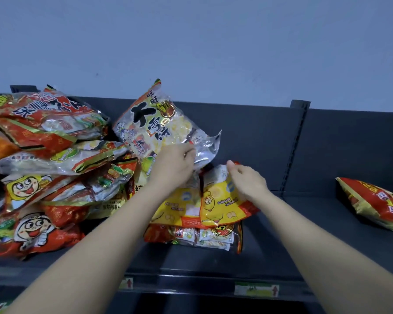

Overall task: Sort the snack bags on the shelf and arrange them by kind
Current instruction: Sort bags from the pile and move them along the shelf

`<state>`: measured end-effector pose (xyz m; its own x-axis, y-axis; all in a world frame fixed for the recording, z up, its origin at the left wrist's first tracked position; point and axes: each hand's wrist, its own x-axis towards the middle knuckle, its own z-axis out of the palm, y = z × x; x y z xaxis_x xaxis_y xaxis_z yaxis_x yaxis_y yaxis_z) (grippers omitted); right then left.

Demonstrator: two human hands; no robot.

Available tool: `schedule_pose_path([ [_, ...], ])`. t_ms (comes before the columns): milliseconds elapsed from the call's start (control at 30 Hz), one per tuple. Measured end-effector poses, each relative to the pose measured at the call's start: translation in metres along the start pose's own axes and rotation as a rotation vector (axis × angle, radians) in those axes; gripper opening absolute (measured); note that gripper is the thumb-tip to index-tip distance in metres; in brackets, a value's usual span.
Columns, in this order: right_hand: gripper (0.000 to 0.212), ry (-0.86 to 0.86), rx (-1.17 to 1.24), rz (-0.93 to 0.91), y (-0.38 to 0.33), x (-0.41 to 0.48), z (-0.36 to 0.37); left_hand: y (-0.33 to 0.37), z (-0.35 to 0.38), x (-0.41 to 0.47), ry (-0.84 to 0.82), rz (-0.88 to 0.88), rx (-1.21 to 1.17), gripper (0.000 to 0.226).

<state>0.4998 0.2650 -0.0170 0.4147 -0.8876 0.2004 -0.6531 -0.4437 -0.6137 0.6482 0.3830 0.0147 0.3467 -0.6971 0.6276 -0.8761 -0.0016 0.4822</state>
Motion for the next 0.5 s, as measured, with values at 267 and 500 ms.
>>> schedule_pose_path([
  [267, 0.072, -0.353, 1.047, 0.296, -0.002, 0.003, -0.023, -0.007, 0.028, -0.017, -0.196, 0.315, 0.047, 0.035],
  [500, 0.027, 0.109, 0.911, 0.329, 0.028, 0.011, -0.013, -0.027, 0.04, -0.02, -0.449, 0.171, -0.119, 0.069],
])
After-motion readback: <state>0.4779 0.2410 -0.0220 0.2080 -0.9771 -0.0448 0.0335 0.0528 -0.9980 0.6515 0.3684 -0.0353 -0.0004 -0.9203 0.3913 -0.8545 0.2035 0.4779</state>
